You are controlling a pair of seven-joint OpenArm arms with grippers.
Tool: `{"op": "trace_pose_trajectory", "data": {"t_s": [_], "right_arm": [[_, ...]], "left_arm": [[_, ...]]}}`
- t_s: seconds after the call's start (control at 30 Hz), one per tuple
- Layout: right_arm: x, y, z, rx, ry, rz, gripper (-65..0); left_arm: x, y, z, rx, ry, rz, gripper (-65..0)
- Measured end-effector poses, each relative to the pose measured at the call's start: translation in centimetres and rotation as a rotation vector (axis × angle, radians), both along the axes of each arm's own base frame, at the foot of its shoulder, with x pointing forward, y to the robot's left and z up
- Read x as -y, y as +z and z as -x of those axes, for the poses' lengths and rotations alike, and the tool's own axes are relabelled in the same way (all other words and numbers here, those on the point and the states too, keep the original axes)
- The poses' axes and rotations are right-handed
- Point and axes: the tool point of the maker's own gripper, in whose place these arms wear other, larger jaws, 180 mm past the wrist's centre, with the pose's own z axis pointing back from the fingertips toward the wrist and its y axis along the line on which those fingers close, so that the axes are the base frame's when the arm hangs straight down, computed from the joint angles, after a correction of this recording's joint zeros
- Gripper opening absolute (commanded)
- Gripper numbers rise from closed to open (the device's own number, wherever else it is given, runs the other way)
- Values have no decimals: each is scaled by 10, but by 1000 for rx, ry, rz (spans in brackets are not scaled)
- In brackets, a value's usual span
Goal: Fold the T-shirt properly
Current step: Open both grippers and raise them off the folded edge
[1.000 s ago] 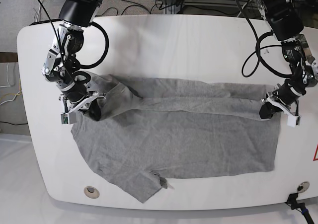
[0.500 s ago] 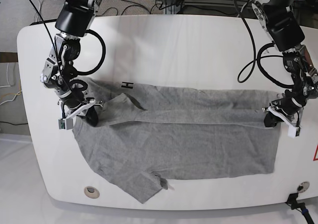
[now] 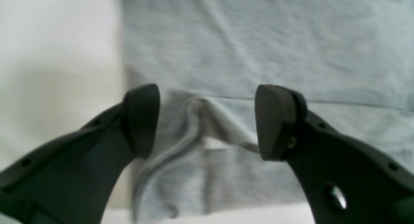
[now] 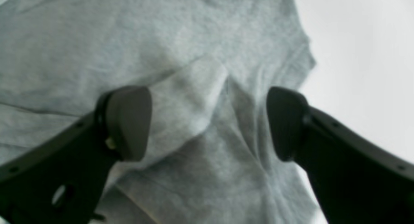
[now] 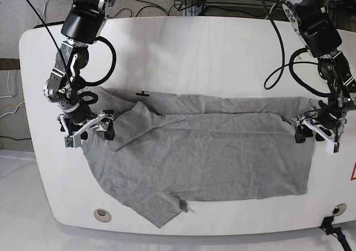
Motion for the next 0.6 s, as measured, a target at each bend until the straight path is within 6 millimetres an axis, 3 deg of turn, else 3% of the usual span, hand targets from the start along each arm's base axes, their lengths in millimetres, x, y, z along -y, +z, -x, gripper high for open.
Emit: {"op": "trace_pose_trajectory", "data": {"t_s": [0.13, 0.3, 0.4, 0.5, 0.6], "right_arm": [[5, 11, 24, 27, 12, 84, -109], [18, 22, 65, 36, 27, 194, -109], [14, 13, 88, 0, 45, 201, -109], [32, 6, 103, -34, -5, 215, -109], [39, 2, 110, -57, -11, 234, -109]], "left_arm": [[-8, -1, 10, 31, 7, -81, -216], [-8, 6, 47, 62, -24, -190, -216], [-4, 16, 62, 78, -55, -253, -216], [1, 19, 77, 95, -80, -284, -216], [2, 8, 89, 63, -86, -282, -216]]}}
